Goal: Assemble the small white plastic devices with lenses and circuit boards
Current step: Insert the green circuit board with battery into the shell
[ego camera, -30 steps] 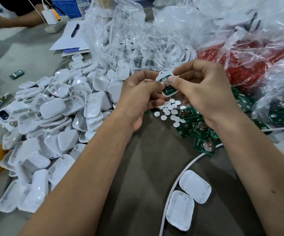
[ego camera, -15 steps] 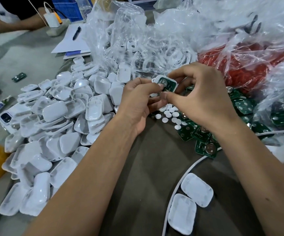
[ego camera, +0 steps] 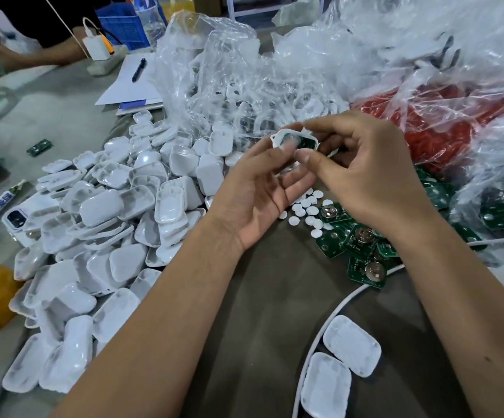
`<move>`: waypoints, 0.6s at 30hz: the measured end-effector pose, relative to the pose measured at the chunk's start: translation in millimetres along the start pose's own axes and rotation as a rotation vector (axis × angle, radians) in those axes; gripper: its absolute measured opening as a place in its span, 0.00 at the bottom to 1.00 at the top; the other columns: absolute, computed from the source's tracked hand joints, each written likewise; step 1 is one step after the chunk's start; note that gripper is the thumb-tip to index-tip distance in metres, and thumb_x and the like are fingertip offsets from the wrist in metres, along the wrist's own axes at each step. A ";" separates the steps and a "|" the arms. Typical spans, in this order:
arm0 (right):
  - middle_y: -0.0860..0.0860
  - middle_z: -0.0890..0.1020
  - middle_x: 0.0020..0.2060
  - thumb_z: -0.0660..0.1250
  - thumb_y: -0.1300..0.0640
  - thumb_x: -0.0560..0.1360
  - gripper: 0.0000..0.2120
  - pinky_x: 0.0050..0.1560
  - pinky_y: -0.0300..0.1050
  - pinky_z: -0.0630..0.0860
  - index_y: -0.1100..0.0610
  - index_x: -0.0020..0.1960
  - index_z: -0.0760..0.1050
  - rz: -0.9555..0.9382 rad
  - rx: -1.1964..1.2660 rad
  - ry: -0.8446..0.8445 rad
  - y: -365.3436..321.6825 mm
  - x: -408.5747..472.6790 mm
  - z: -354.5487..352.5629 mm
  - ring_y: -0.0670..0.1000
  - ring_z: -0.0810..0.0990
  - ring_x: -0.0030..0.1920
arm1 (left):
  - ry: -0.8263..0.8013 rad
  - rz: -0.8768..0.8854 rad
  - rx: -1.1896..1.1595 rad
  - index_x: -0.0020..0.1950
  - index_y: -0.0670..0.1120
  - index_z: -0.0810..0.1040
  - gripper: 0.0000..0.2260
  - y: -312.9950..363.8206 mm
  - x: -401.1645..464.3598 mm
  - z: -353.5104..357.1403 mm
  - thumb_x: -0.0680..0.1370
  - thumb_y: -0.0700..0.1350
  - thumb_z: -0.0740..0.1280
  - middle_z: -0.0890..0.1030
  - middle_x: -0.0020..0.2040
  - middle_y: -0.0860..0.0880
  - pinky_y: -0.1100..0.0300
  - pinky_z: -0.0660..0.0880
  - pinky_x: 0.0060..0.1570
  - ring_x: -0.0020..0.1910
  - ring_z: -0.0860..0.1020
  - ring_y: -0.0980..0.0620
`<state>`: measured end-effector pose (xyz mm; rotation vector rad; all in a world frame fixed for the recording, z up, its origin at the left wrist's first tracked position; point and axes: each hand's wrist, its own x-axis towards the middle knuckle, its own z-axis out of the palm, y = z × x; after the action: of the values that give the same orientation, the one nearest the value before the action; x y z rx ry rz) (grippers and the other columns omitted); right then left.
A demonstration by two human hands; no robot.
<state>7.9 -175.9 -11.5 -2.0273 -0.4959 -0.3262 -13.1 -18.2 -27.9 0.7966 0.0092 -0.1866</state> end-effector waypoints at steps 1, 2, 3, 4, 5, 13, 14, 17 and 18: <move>0.42 0.83 0.49 0.77 0.53 0.76 0.19 0.49 0.51 0.85 0.51 0.66 0.81 0.007 0.021 0.004 0.6 0.4 -0.7 0.45 0.85 0.48 | -0.018 0.006 -0.017 0.71 0.39 0.72 0.21 -0.4 0.3 -0.1 0.78 0.34 0.66 0.74 0.67 0.32 0.54 0.82 0.56 0.58 0.78 0.40; 0.44 0.83 0.51 0.77 0.53 0.76 0.21 0.50 0.52 0.85 0.52 0.68 0.80 0.007 0.032 0.010 1.5 1.2 -1.7 0.45 0.85 0.49 | -0.030 0.014 -0.034 0.72 0.38 0.71 0.23 -1.2 0.7 -0.5 0.77 0.33 0.67 0.76 0.67 0.33 0.54 0.82 0.56 0.60 0.78 0.40; 0.44 0.84 0.52 0.77 0.54 0.76 0.23 0.52 0.52 0.85 0.52 0.70 0.79 0.002 0.038 0.013 2.6 1.9 -2.5 0.45 0.85 0.49 | -0.039 0.024 -0.041 0.72 0.38 0.72 0.23 -1.6 1.6 -0.7 0.77 0.32 0.67 0.79 0.64 0.35 0.54 0.83 0.55 0.61 0.79 0.41; 0.44 0.84 0.53 0.77 0.54 0.76 0.24 0.52 0.51 0.84 0.53 0.70 0.78 -0.005 0.044 0.014 3.3 2.5 -2.7 0.45 0.85 0.49 | -0.045 0.036 -0.041 0.70 0.38 0.74 0.21 -2.3 1.8 -1.1 0.77 0.32 0.67 0.81 0.61 0.38 0.55 0.83 0.54 0.60 0.79 0.42; 0.44 0.84 0.54 0.77 0.54 0.76 0.24 0.52 0.50 0.84 0.53 0.71 0.78 -0.012 0.050 0.014 4.0 2.7 -2.7 0.44 0.84 0.49 | -0.048 0.047 -0.040 0.69 0.40 0.76 0.19 -2.9 2.0 -1.6 0.78 0.32 0.66 0.82 0.59 0.40 0.56 0.83 0.52 0.60 0.80 0.42; 0.46 0.84 0.50 0.75 0.49 0.77 0.21 0.43 0.40 0.82 0.54 0.67 0.78 -0.002 0.104 0.086 7.4 3.7 1.0 0.44 0.85 0.45 | -0.002 0.100 -0.167 0.65 0.39 0.75 0.19 5.8 2.4 -3.9 0.74 0.31 0.69 0.84 0.49 0.40 0.56 0.84 0.50 0.50 0.84 0.45; 0.46 0.85 0.48 0.75 0.49 0.78 0.19 0.42 0.38 0.82 0.55 0.65 0.79 0.007 0.099 0.093 7.4 3.2 2.3 0.43 0.85 0.43 | 0.009 0.125 -0.179 0.63 0.38 0.77 0.18 10.0 1.6 -4.6 0.74 0.31 0.69 0.84 0.50 0.38 0.56 0.84 0.50 0.50 0.85 0.44; 0.43 0.84 0.41 0.76 0.51 0.77 0.09 0.41 0.34 0.80 0.54 0.55 0.83 0.019 0.022 0.029 6.5 -0.5 10.2 0.40 0.84 0.39 | 0.047 0.197 -0.190 0.60 0.36 0.79 0.15 25.0 -2.8 -6.3 0.73 0.33 0.69 0.83 0.52 0.36 0.56 0.84 0.52 0.51 0.85 0.41; 0.42 0.84 0.40 0.76 0.52 0.77 0.07 0.41 0.33 0.79 0.53 0.52 0.84 0.015 0.000 -0.019 5.1 -2.3 13.7 0.41 0.83 0.39 | 0.056 0.212 -0.205 0.59 0.35 0.79 0.15 29.9 -4.3 -7.3 0.73 0.34 0.69 0.82 0.52 0.36 0.56 0.84 0.52 0.50 0.85 0.41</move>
<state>8.6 -166.5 -23.0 -2.0348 -0.4921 -0.2983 -11.8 8.1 -11.4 0.5933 -0.0034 0.0371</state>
